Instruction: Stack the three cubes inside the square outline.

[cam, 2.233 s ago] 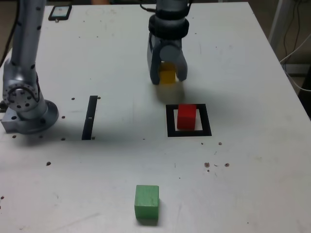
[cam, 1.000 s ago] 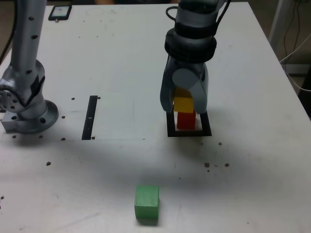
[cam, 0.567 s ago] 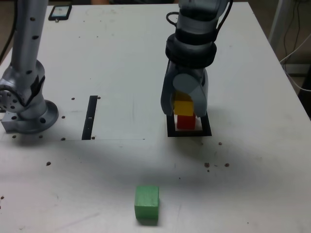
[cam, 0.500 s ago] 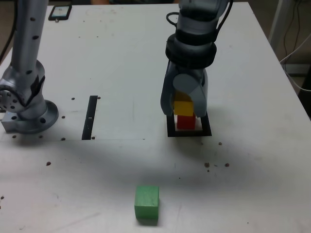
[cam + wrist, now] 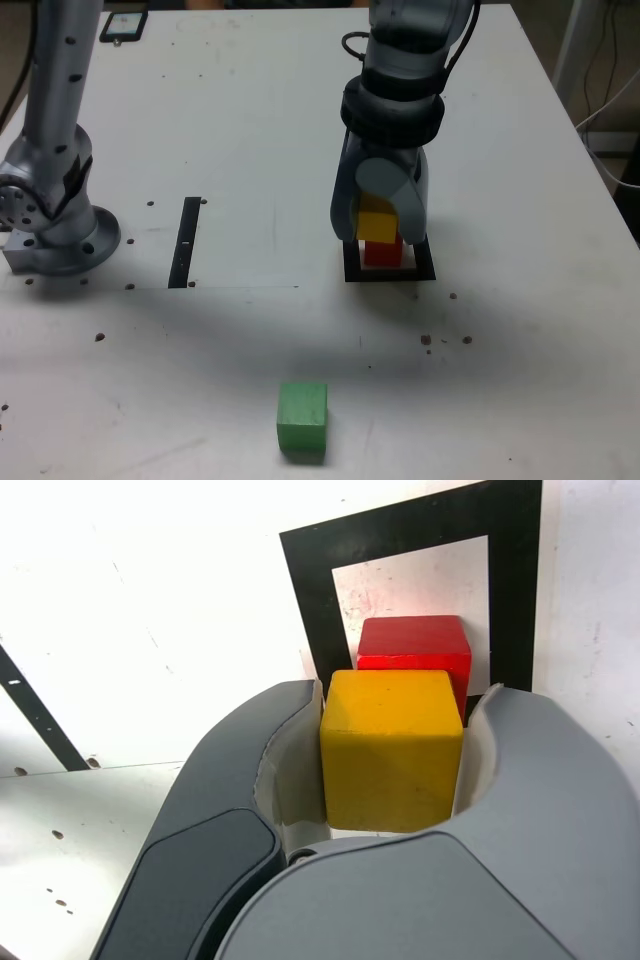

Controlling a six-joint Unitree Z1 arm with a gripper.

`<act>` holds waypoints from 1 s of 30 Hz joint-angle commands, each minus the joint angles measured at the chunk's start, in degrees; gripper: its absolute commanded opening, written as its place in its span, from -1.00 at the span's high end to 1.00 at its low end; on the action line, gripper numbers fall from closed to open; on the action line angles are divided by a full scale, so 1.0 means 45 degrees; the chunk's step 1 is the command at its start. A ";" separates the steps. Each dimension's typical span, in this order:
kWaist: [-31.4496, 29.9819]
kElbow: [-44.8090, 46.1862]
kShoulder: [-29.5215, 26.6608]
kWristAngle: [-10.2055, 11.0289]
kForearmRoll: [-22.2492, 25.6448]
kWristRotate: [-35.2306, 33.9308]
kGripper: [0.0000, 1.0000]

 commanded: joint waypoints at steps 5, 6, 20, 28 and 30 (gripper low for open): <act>0.0025 0.0079 -0.0010 0.0056 -0.0160 -0.0019 -0.81; 0.0025 0.0082 -0.0008 0.0065 -0.0185 -0.0019 -0.83; 0.0022 0.0250 -0.0485 0.0348 -0.0039 -0.0070 -0.99; -0.0408 0.0800 -0.1953 0.0369 0.0570 -0.0622 -0.99; -0.0762 0.1043 -0.2343 0.0331 0.0637 -0.0985 -0.99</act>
